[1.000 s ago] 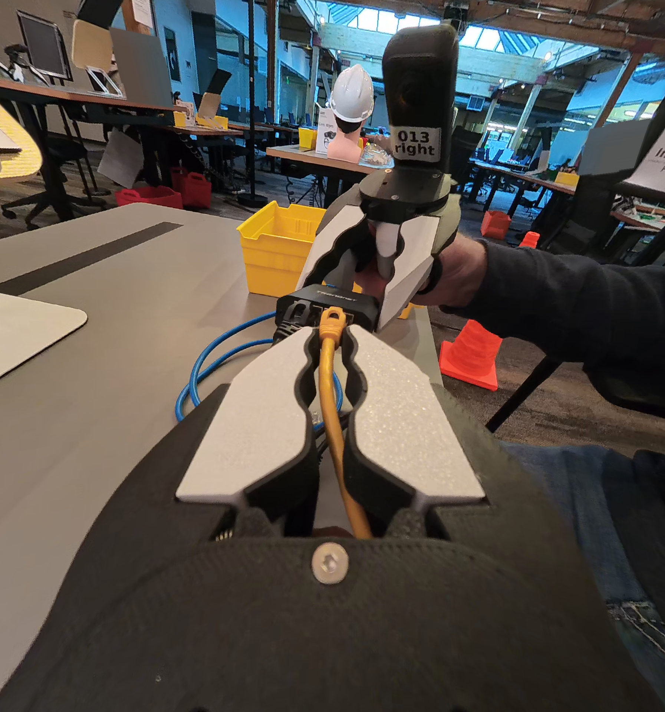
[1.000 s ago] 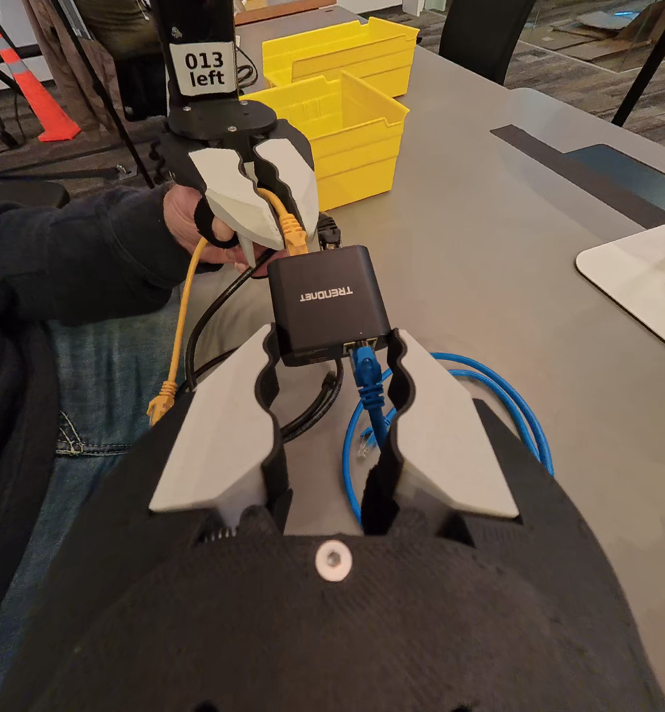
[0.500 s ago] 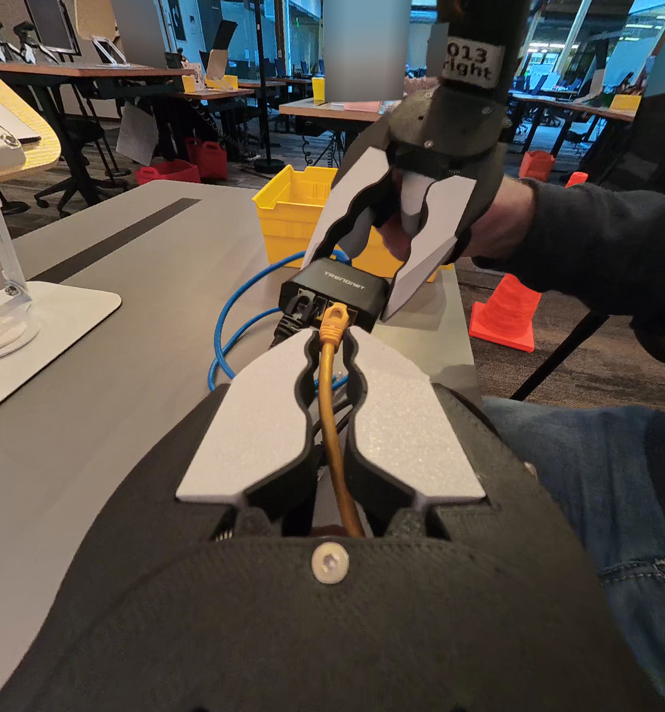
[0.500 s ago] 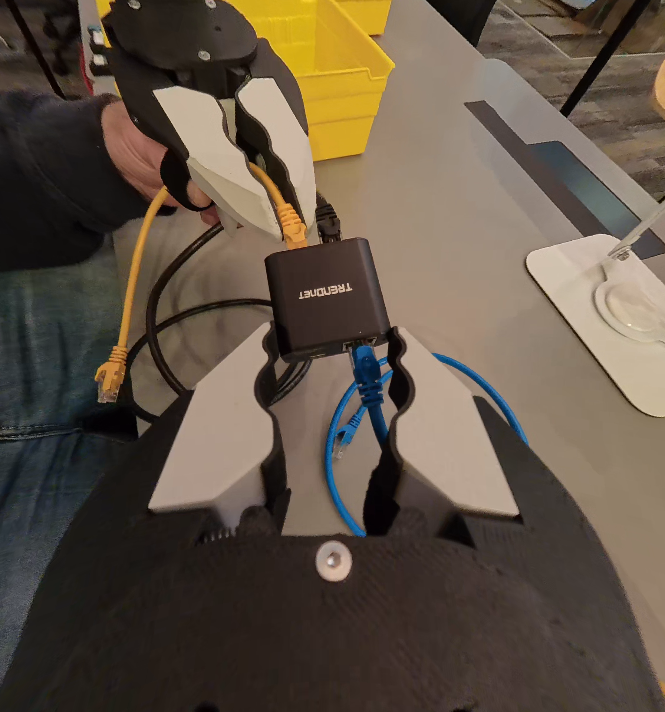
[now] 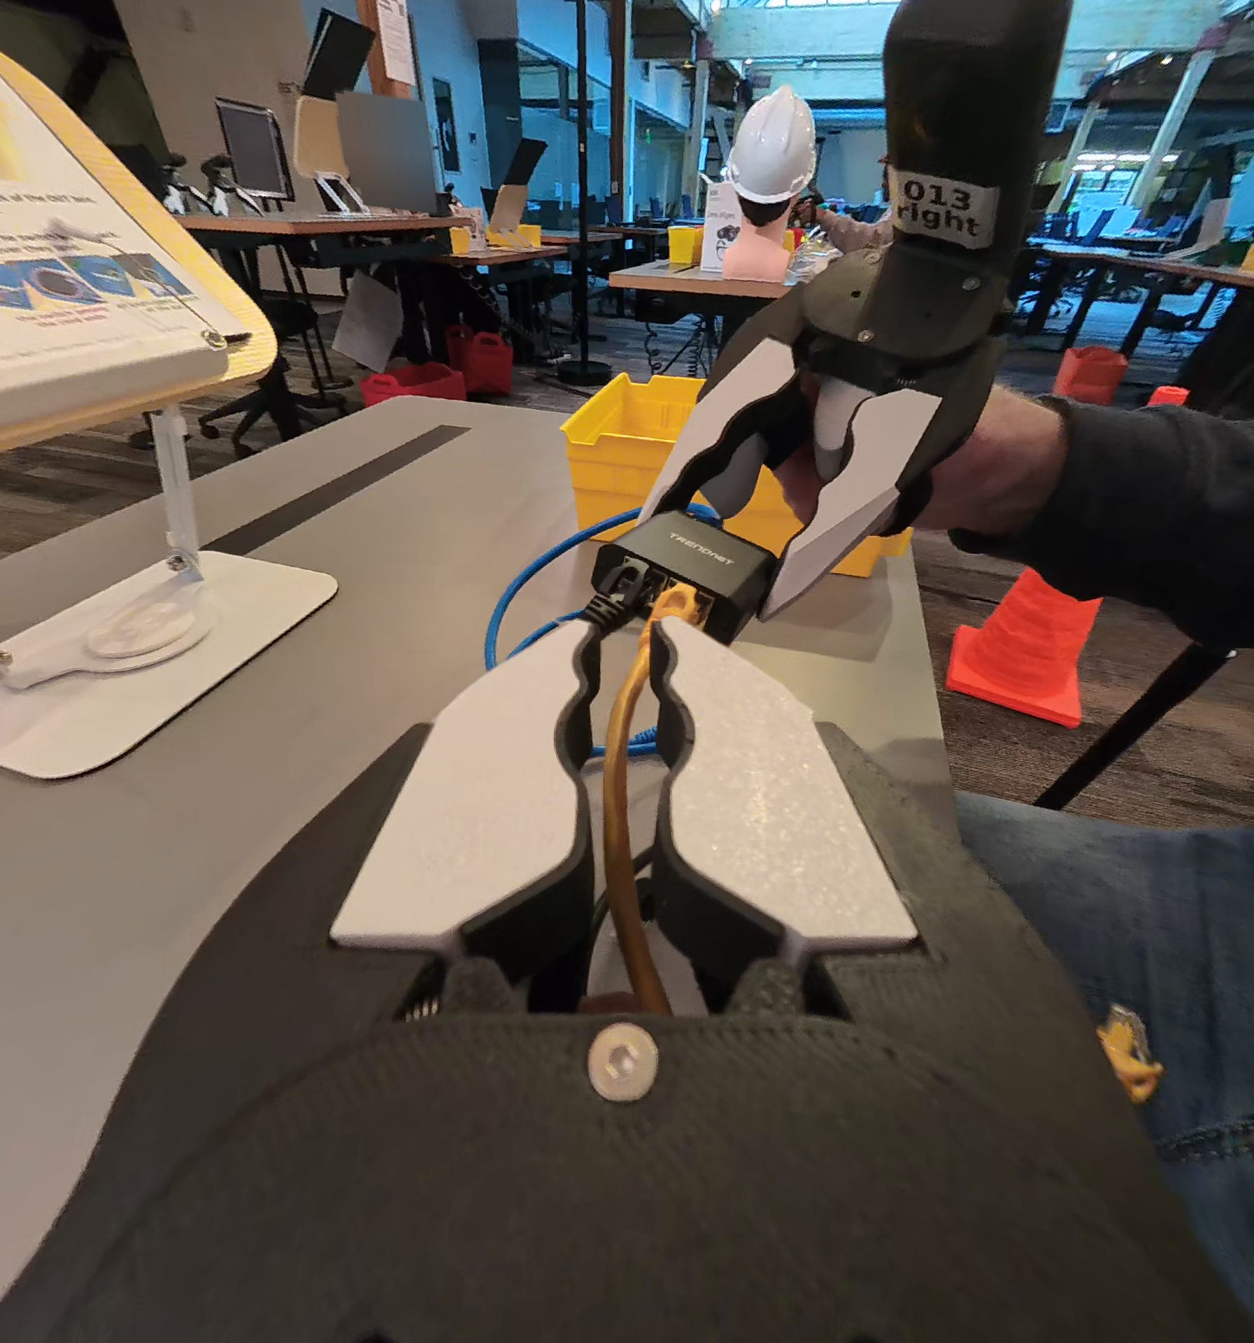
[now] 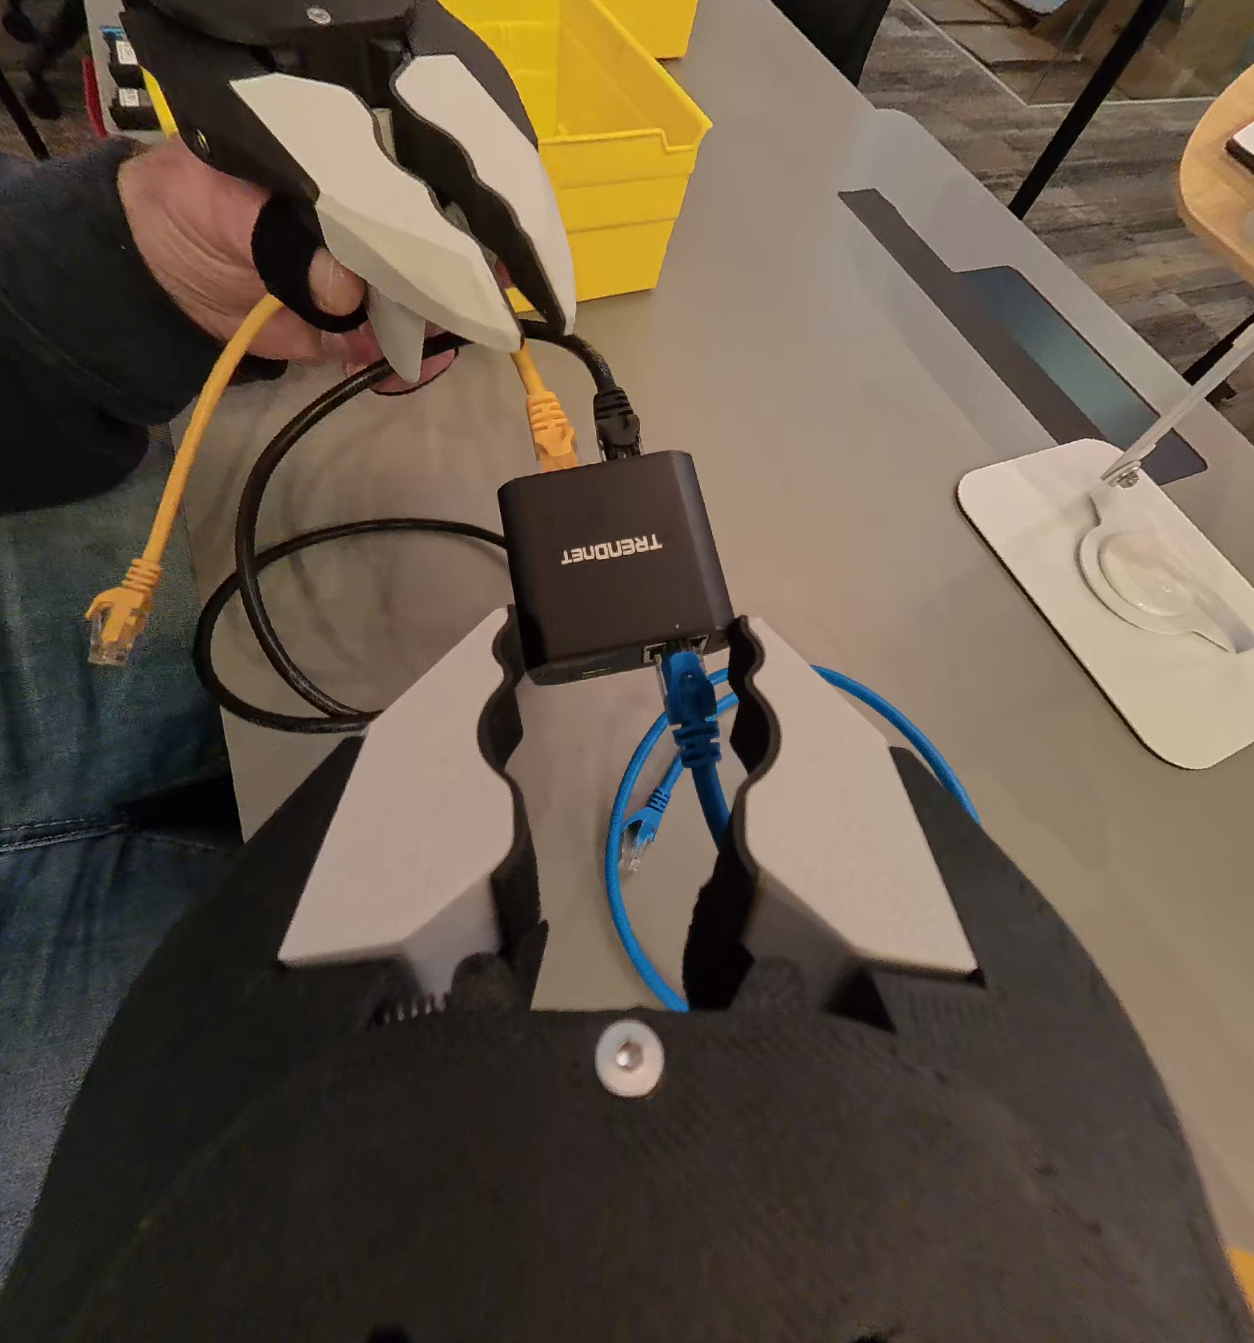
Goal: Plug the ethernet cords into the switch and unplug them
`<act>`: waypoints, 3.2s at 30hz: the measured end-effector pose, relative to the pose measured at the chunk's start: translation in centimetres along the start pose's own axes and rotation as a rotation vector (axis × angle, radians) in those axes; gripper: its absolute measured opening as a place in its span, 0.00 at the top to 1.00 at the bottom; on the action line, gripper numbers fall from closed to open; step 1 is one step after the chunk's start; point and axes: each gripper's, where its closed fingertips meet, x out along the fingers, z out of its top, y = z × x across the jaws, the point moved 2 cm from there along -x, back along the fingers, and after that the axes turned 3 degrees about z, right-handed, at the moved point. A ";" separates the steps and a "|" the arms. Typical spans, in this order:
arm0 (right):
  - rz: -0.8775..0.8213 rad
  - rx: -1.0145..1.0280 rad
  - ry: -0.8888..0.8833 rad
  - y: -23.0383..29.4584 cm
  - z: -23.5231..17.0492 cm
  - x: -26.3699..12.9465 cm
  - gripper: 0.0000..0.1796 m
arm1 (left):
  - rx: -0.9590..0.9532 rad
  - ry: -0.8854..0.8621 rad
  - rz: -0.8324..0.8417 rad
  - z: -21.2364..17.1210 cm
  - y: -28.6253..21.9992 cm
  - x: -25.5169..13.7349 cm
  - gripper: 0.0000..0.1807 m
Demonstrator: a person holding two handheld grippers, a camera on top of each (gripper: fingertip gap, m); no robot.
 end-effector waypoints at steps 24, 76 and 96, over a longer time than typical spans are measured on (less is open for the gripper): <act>-0.112 -0.177 0.080 -0.2 -0.8 0.6 0.68 | -0.079 0.249 0.019 -5.1 1.9 0.0 0.91; -0.431 0.000 0.047 -10.8 6.6 -10.3 0.67 | -0.226 -0.189 0.154 0.6 4.6 -2.2 0.69; -0.824 0.171 -0.055 -20.5 9.7 -27.4 0.67 | -0.239 -0.057 0.132 -3.0 4.3 1.1 0.68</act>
